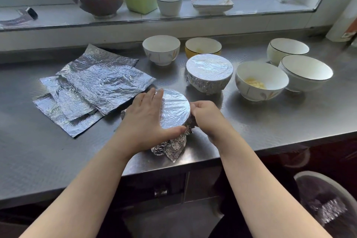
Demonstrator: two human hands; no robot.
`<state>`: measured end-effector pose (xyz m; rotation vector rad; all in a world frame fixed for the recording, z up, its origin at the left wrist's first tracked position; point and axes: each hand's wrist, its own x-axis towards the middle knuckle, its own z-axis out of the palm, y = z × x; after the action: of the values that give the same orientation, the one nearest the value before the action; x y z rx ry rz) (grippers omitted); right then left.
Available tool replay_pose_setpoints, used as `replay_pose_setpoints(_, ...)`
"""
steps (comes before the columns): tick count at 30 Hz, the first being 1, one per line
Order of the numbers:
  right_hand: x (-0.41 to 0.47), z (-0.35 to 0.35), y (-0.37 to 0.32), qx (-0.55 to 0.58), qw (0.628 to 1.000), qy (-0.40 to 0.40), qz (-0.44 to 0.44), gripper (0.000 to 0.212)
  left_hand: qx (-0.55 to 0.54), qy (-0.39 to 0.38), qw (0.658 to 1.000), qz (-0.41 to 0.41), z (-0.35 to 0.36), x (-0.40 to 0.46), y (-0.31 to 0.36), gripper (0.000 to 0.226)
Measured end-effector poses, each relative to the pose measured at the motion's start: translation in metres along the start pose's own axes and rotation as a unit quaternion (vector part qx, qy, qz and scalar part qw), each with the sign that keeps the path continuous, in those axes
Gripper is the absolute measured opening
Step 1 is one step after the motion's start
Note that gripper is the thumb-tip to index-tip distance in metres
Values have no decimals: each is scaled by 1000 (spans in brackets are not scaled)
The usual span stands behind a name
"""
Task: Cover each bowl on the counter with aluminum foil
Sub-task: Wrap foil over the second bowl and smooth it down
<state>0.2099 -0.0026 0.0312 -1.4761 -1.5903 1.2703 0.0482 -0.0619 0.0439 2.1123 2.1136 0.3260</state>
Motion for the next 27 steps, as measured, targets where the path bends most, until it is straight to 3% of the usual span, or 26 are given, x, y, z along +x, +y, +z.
replay_pose_setpoints(6, -9, 12, 22, 164, 984, -31, 62, 42, 1, -4, 1000, -4, -1, 0, -1, 132)
replay_pose_setpoints(11, -13, 4, 15, 201, 974, -42, 99, 23, 2, -7, 1000, -2, -1, 0, -2, 130)
replay_pose_setpoints(14, -16, -11, 6, 192, 978, 35, 68, 25, -7, -8, 1000, -13, -3, -1, 0, 131)
replay_pose_setpoints(17, -23, -17, 0, 130, 986, 95, -40, 26, -11, 0, 999, -51, 0, -3, 13, 130)
replay_pose_setpoints(21, -35, -4, -8, -7, 987, 58, -148, 23, -25, 30, 994, -100, 9, -8, 39, 126)
replay_pose_setpoints(23, -31, 1, -7, -51, 988, 61, -130, 36, -37, 34, 992, -113, 10, -9, 44, 122)
replay_pose_setpoints(27, -26, 5, -5, -48, 990, 59, -117, 25, -38, 43, 991, -119, 10, -9, 44, 115)
